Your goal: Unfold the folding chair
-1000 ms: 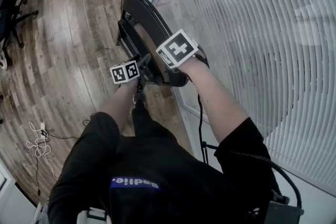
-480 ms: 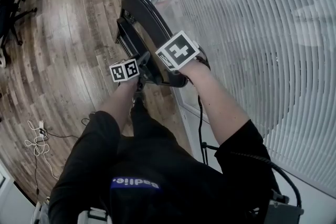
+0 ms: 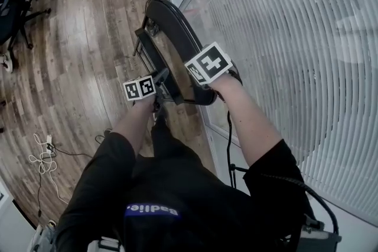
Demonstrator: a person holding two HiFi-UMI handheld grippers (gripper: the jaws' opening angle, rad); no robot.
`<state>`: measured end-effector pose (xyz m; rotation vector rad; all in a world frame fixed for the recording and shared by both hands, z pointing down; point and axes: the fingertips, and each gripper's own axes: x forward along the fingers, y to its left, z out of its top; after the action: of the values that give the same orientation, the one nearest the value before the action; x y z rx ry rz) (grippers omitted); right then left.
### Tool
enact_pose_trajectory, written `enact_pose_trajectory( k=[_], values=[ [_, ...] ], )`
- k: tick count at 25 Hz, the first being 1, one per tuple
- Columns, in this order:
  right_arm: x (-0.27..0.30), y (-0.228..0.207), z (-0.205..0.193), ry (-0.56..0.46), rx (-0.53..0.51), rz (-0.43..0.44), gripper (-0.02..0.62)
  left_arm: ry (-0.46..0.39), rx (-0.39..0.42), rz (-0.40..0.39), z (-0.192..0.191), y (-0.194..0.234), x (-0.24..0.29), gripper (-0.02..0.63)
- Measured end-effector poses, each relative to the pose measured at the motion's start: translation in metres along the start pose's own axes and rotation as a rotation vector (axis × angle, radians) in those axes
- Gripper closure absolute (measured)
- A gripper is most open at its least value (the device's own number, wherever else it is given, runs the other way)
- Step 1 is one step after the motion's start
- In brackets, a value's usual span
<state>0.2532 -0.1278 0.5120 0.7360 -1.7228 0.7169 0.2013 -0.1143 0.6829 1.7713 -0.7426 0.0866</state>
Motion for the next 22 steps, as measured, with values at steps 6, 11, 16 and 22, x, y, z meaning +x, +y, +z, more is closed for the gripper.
enact_pose_trajectory(
  k=[6, 11, 16, 22],
  values=[
    [0.005, 0.013, 0.001, -0.007, -0.016, 0.021, 0.494, -0.002, -0.014, 0.009, -0.004, 0.015, -0.022, 0.468],
    [0.008, 0.013, 0.0, -0.015, -0.004, 0.02, 0.499, -0.01, -0.04, 0.014, -0.007, 0.029, -0.041, 0.468],
    [0.013, 0.01, -0.005, -0.03, 0.027, 0.028, 0.499, -0.032, -0.09, 0.033, -0.017, 0.053, -0.071, 0.465],
    [0.019, 0.023, -0.008, -0.034, 0.036, 0.041, 0.499, -0.044, -0.119, 0.031, -0.026, 0.079, -0.102, 0.456]
  ],
)
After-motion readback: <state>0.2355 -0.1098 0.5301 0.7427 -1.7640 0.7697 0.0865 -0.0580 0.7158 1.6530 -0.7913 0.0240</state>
